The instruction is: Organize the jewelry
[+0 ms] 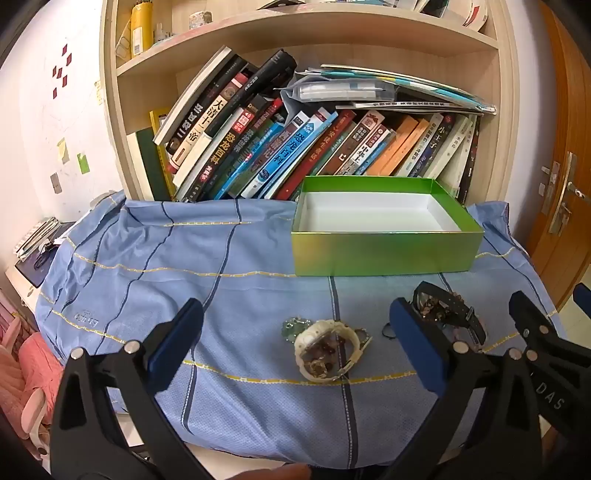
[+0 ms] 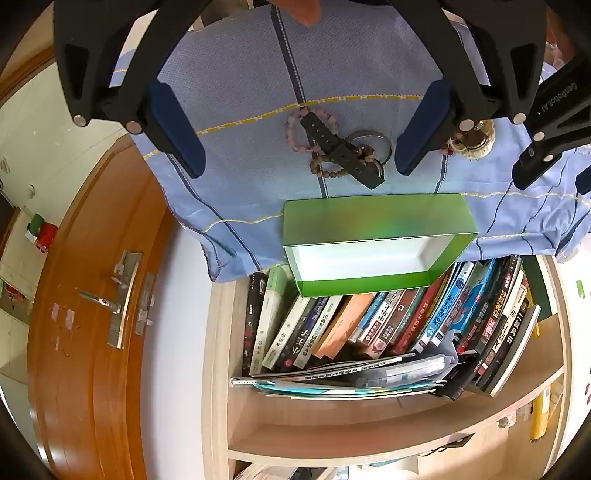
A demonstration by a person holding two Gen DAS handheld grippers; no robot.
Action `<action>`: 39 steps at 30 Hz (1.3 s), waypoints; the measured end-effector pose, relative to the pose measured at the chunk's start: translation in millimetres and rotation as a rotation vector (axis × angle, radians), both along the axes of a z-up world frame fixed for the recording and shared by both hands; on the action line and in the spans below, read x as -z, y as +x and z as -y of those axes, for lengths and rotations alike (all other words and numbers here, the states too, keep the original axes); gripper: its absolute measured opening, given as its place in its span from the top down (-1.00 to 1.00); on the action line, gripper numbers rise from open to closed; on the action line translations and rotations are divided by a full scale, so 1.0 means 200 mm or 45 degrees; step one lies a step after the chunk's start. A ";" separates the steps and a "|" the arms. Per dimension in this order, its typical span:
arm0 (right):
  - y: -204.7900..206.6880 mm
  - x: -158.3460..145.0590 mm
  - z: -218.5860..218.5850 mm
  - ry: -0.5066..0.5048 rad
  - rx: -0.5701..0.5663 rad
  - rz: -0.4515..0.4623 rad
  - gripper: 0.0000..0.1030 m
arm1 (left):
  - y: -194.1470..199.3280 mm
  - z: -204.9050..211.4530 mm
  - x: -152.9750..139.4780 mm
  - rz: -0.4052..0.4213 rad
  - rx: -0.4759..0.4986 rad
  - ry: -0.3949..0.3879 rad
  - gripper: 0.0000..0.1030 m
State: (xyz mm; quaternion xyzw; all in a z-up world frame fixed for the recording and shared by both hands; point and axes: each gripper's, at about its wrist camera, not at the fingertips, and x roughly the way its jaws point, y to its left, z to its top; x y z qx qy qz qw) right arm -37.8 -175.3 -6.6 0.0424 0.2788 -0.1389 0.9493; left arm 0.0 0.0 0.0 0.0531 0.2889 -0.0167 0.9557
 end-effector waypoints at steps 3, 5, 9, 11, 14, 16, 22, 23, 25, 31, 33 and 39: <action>-0.01 0.00 0.00 -0.005 0.000 -0.004 -0.94 | 0.00 0.00 0.00 0.000 0.001 -0.009 -0.93; -0.01 -0.01 0.00 -0.001 0.000 -0.003 -0.94 | 0.00 0.00 0.00 -0.001 0.000 -0.008 -0.93; 0.00 -0.02 0.00 0.004 0.000 -0.002 -0.94 | 0.00 0.00 0.00 -0.003 0.000 -0.005 -0.93; -0.01 -0.02 -0.01 -0.004 0.000 0.003 -0.94 | 0.00 0.00 0.00 -0.005 0.001 -0.004 -0.93; -0.01 -0.02 -0.01 -0.007 0.001 0.005 -0.94 | -0.01 0.00 -0.01 -0.003 0.000 -0.005 -0.93; 0.00 -0.02 -0.01 -0.005 0.001 0.004 -0.94 | 0.00 0.00 0.00 -0.006 0.001 -0.003 -0.93; 0.00 -0.02 -0.01 -0.010 0.001 0.006 -0.94 | -0.01 0.00 0.02 -0.008 -0.001 -0.001 -0.93; 0.00 -0.02 -0.01 -0.009 0.002 0.007 -0.94 | -0.01 -0.01 0.02 -0.009 -0.002 -0.001 -0.93; 0.00 -0.01 -0.01 -0.008 0.001 0.006 -0.94 | 0.00 -0.02 0.02 -0.009 -0.002 -0.001 -0.93; -0.01 -0.02 -0.01 -0.008 0.001 0.007 -0.94 | 0.00 -0.02 0.03 -0.009 -0.001 -0.002 -0.93; -0.01 -0.02 -0.01 -0.008 -0.001 0.008 -0.94 | 0.00 -0.02 0.03 -0.009 -0.003 -0.001 -0.93; -0.01 -0.03 -0.01 -0.007 0.000 0.009 -0.94 | -0.02 -0.04 0.01 -0.008 -0.003 -0.003 -0.93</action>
